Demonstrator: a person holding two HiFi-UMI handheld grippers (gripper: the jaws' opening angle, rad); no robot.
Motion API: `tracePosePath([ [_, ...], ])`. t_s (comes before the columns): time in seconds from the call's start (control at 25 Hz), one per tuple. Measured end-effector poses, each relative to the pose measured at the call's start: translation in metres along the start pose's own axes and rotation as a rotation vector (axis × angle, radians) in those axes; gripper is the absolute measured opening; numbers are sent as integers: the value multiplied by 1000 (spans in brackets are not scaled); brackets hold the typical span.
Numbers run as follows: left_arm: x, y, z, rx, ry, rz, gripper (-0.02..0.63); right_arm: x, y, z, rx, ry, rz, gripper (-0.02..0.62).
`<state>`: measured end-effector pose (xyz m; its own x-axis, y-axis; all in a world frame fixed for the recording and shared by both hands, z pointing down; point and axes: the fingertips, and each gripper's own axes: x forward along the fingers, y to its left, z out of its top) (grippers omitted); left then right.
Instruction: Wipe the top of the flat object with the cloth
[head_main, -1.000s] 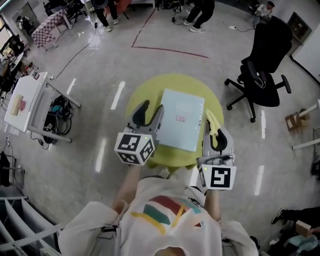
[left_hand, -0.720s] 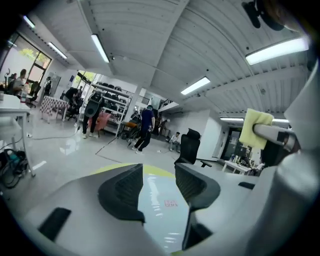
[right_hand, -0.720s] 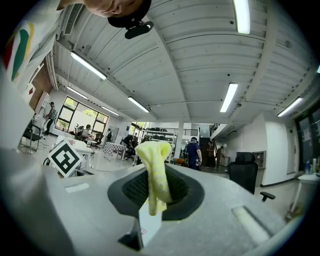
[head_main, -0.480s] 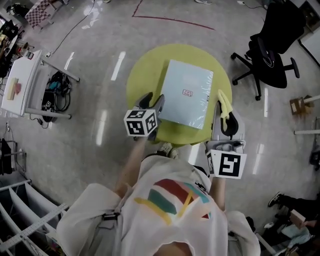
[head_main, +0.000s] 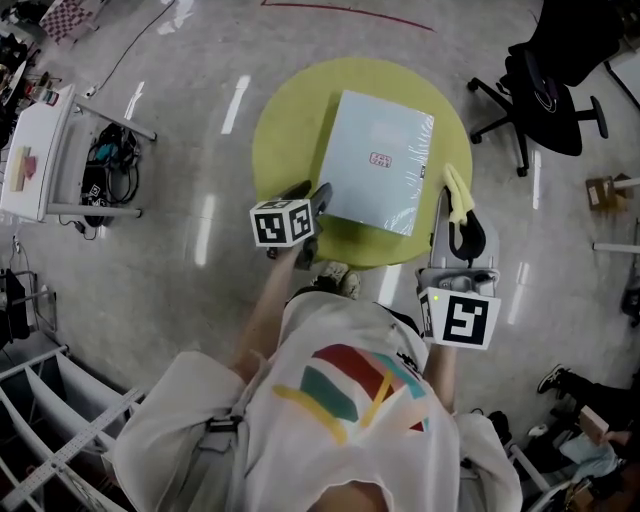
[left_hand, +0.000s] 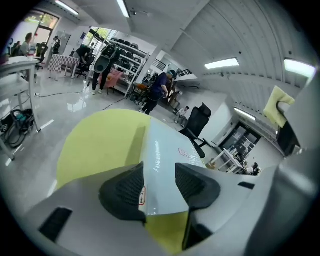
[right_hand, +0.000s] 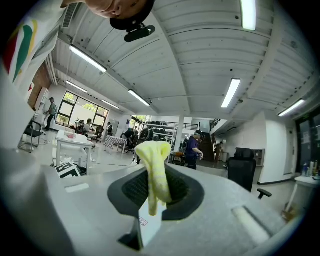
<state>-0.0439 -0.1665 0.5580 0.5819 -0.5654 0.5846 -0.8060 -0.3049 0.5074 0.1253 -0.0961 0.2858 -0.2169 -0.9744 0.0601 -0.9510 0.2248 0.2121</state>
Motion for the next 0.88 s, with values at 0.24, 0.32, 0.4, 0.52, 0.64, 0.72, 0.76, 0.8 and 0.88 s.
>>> tracePosePath([
  [0.24,5,13,-16,-26,59,18,189,0,0,-6,2,19,4,29],
  [0.32,8,15,-24,-42,82,9,189,0,0,-7,0,22,6,29],
  [0.4,10,16,-30,-51,101,6,189,1,0,-8,-1,25,8,29],
  [0.52,12,16,-33,-42,107,14,185,3,0,-11,-4,33,12,29],
  [0.64,13,15,-33,-33,105,9,176,5,1,-12,-5,39,18,29],
  [0.72,12,14,-32,-23,108,13,163,7,1,-14,-1,44,21,29],
  [0.76,12,14,-32,-16,109,19,163,8,1,-15,-2,47,22,29],
  [0.8,12,14,-32,-12,110,23,161,9,0,-16,-4,48,24,29],
  [0.88,12,13,-31,-7,110,29,160,13,-1,-17,-9,50,28,29],
])
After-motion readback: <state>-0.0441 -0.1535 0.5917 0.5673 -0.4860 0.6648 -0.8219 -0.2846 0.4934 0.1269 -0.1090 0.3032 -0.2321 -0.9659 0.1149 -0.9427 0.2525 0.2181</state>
